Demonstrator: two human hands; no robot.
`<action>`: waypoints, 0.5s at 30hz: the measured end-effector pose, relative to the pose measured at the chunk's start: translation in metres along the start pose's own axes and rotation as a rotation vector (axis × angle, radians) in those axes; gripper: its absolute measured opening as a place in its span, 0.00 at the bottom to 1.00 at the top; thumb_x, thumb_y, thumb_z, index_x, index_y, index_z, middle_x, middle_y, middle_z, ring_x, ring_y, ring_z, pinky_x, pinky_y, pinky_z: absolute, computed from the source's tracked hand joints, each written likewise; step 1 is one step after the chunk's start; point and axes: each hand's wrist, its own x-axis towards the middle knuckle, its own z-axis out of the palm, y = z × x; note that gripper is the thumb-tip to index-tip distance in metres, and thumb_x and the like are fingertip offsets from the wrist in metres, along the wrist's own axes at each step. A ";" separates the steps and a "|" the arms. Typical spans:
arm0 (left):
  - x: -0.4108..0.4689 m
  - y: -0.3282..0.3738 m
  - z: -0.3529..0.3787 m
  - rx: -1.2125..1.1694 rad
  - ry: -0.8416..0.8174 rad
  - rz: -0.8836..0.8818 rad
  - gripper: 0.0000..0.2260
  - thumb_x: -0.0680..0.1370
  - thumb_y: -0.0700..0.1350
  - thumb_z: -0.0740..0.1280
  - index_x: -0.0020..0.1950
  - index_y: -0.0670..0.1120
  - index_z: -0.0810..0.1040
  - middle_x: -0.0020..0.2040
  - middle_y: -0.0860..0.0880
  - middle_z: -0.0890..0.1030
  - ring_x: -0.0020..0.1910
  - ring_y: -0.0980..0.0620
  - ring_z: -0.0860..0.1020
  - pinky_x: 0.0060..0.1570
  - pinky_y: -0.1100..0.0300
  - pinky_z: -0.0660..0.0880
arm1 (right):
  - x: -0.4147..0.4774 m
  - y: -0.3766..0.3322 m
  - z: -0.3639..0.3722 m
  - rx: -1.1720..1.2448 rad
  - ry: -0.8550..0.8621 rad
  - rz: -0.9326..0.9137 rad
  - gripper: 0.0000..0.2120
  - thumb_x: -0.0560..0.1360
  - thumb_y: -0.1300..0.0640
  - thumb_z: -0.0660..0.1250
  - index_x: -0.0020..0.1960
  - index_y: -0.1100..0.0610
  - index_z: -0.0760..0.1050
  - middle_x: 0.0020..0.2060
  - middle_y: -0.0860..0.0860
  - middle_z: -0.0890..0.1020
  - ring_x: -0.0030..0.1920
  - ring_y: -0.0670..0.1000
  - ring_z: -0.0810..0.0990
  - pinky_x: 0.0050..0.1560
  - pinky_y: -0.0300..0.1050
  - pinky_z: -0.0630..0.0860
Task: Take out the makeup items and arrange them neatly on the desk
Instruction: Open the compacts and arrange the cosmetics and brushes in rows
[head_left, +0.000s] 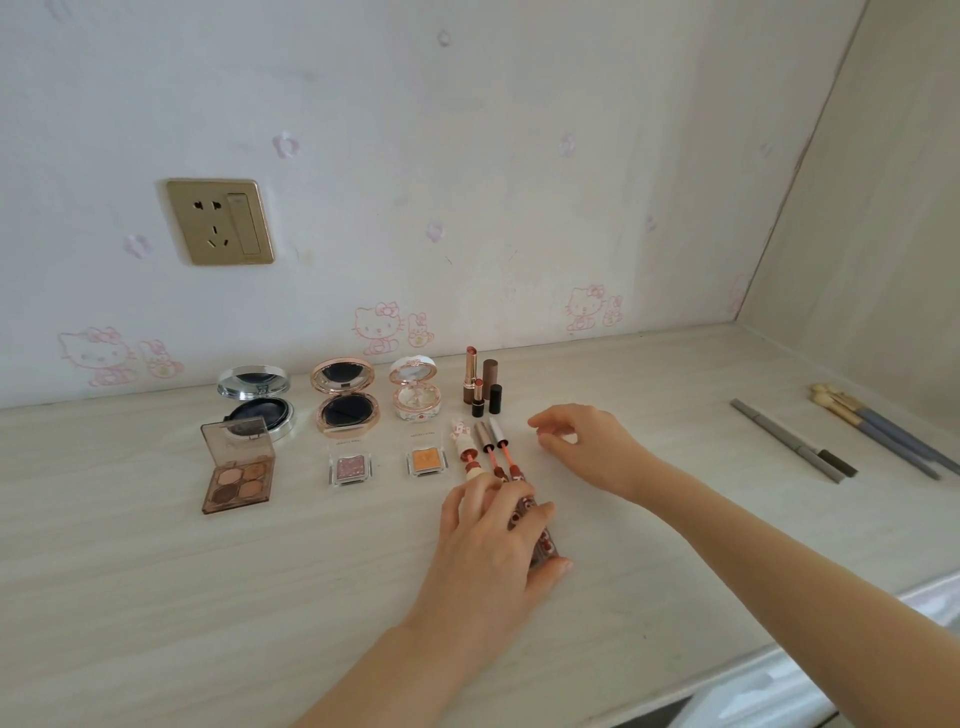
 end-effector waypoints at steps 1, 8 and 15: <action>0.000 0.000 -0.001 -0.007 0.008 0.006 0.21 0.74 0.64 0.57 0.60 0.55 0.78 0.59 0.56 0.74 0.61 0.49 0.69 0.63 0.54 0.58 | -0.007 0.003 -0.003 -0.009 0.011 -0.002 0.13 0.79 0.57 0.61 0.62 0.52 0.76 0.54 0.47 0.81 0.56 0.44 0.77 0.57 0.35 0.69; -0.002 0.008 -0.008 -0.106 0.069 0.102 0.14 0.76 0.57 0.60 0.57 0.54 0.78 0.56 0.56 0.76 0.59 0.51 0.71 0.61 0.57 0.62 | -0.070 0.037 -0.022 -0.054 0.068 0.014 0.14 0.78 0.59 0.62 0.62 0.52 0.76 0.58 0.46 0.79 0.58 0.43 0.77 0.55 0.30 0.68; 0.013 0.035 -0.013 -0.212 0.057 0.197 0.12 0.76 0.52 0.60 0.54 0.52 0.80 0.51 0.59 0.77 0.55 0.55 0.71 0.57 0.61 0.65 | -0.126 0.072 -0.040 -0.178 0.131 0.026 0.14 0.78 0.59 0.62 0.62 0.53 0.76 0.57 0.46 0.79 0.59 0.47 0.77 0.56 0.29 0.65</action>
